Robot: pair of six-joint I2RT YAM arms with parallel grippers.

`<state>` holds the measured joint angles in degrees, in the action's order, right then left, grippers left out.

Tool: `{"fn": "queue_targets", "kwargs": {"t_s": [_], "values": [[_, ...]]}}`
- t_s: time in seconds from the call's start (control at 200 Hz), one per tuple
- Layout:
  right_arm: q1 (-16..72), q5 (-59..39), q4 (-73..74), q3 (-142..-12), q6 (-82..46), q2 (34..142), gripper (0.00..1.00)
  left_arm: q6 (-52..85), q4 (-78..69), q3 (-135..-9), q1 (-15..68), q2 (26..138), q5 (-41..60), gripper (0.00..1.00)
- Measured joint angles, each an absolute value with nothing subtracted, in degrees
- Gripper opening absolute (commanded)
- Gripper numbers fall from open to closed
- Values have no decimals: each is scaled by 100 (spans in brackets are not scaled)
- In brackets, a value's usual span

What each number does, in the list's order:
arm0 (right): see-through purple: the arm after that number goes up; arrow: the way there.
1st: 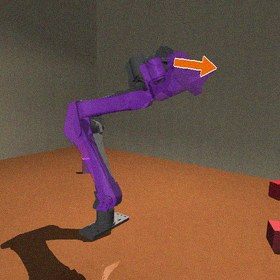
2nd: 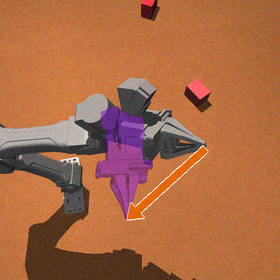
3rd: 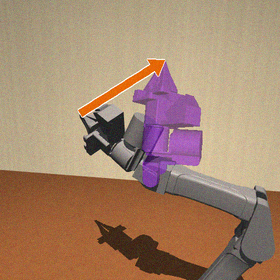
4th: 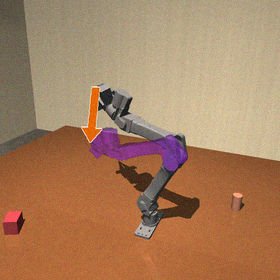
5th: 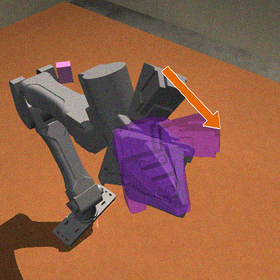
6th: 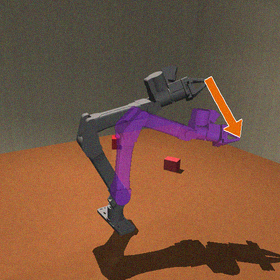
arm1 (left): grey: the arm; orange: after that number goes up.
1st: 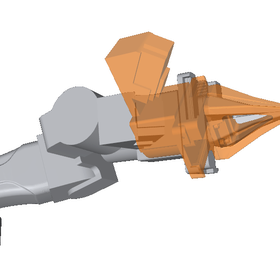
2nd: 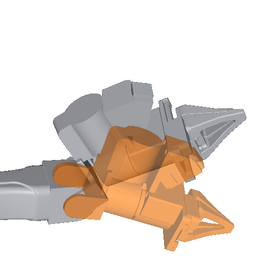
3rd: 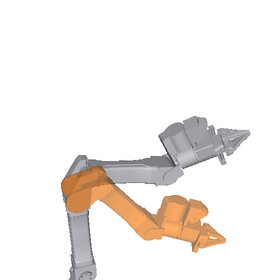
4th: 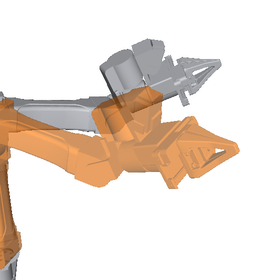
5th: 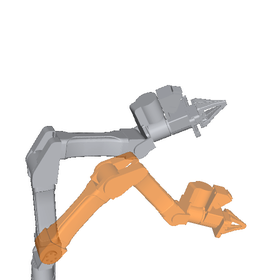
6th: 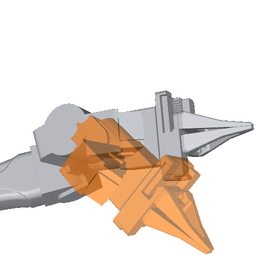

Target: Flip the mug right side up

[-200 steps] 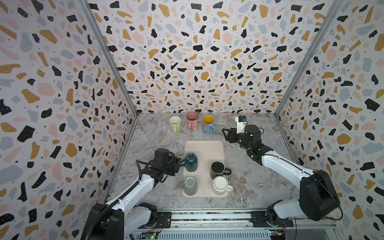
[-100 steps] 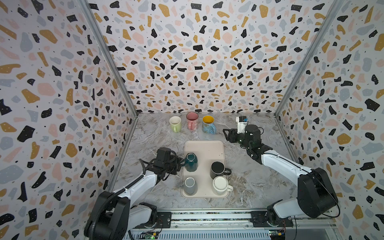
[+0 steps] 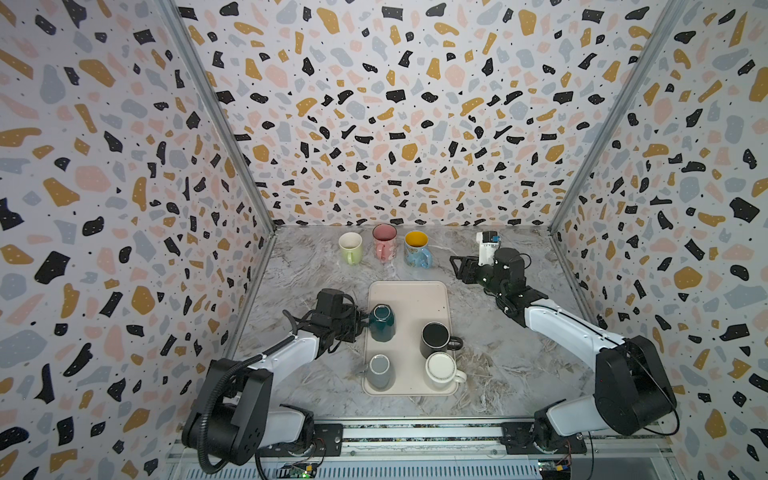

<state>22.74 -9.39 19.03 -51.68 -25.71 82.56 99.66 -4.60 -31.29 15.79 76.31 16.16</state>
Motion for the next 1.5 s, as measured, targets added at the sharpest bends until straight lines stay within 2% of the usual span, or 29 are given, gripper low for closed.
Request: {"fn": "queue_targets", "kwargs": {"t_s": [1.497], "values": [[2233, -982, 1903, -5170, -2674, 8444, 64, 10092, -1890, -2989, 1575, 8237, 2053, 24]]}}
